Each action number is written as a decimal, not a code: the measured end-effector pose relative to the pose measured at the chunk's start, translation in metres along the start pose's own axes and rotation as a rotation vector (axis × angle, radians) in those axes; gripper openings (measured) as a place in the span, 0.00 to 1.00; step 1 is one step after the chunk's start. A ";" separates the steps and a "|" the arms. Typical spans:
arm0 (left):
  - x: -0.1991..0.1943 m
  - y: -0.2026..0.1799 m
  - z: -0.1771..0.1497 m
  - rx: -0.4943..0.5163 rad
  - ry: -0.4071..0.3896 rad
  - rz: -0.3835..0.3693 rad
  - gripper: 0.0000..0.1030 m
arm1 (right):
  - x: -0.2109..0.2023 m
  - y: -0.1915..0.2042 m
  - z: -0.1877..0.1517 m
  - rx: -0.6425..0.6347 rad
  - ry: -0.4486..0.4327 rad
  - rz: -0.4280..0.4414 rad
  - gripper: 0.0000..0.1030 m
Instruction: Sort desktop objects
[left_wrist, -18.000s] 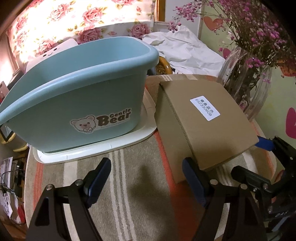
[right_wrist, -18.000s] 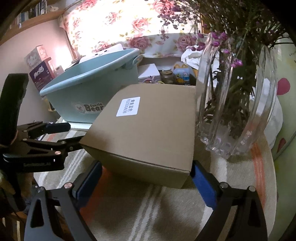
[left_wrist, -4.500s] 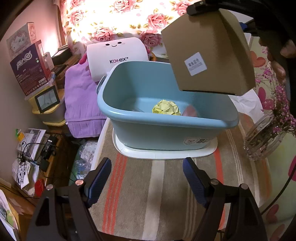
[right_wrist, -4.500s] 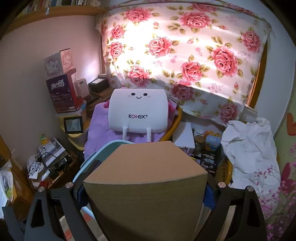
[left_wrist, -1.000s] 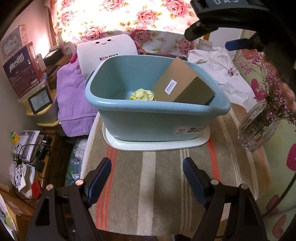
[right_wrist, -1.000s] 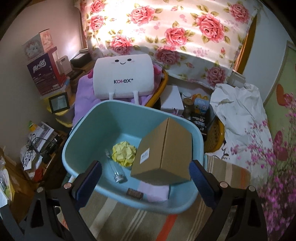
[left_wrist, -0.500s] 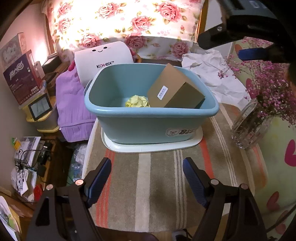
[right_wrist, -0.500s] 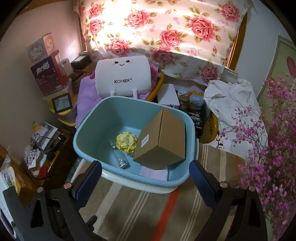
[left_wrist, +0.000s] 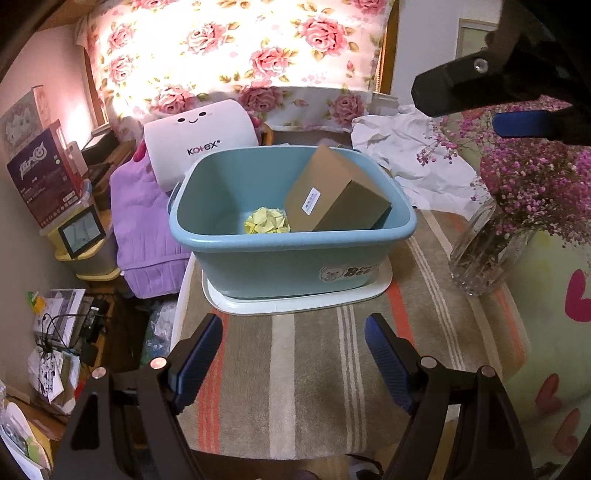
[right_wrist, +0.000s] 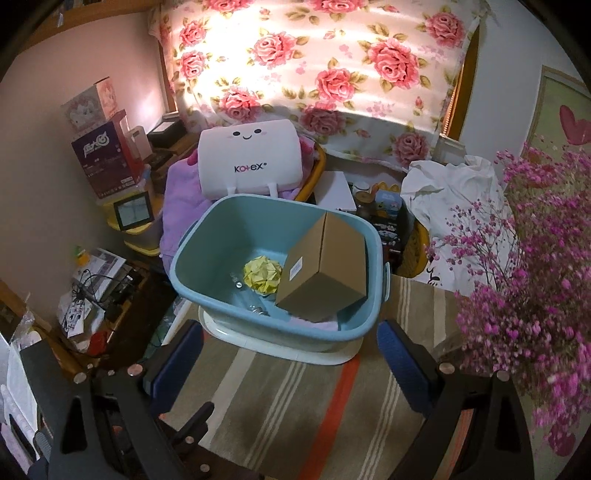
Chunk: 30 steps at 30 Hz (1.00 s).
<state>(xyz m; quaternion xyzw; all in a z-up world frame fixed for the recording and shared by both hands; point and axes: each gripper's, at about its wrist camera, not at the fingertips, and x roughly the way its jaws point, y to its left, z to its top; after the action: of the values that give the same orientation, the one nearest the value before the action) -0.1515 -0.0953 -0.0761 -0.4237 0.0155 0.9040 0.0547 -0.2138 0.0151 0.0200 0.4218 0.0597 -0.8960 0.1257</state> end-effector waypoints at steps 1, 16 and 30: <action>-0.001 0.000 0.000 -0.001 -0.001 -0.002 0.80 | -0.003 0.001 -0.001 0.001 -0.002 0.000 0.95; -0.008 -0.007 0.006 0.006 -0.022 -0.005 0.80 | -0.022 -0.006 -0.013 0.031 -0.018 -0.013 0.95; -0.012 -0.021 0.001 -0.011 -0.036 0.052 0.80 | -0.039 -0.047 -0.057 0.104 -0.038 -0.050 0.95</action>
<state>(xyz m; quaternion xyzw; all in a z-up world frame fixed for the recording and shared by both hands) -0.1423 -0.0755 -0.0664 -0.4072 0.0206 0.9126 0.0293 -0.1600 0.0790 0.0139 0.4092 0.0213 -0.9085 0.0825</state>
